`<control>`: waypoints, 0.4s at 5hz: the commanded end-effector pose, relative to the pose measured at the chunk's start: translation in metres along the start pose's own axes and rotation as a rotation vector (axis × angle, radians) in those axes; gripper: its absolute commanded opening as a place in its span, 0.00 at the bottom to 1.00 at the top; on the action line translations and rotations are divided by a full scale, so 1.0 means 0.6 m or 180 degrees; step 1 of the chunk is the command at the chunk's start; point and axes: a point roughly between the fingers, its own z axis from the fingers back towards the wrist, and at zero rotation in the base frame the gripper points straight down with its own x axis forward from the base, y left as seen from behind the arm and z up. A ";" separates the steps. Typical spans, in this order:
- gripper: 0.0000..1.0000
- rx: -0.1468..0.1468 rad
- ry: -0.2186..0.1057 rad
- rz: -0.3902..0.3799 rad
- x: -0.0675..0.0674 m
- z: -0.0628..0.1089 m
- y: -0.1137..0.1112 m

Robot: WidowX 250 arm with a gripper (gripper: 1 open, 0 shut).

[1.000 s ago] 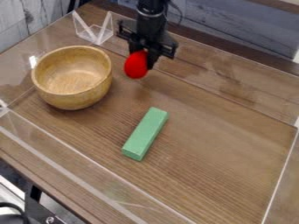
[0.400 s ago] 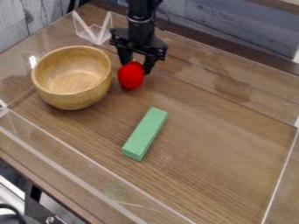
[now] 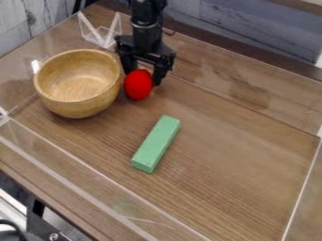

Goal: Move the red object to the left

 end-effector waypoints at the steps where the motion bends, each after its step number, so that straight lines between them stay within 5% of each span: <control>1: 0.00 0.0004 -0.0284 0.0004 0.034 0.049 0.017; 2: 1.00 -0.0053 -0.0284 -0.0036 0.025 0.056 0.017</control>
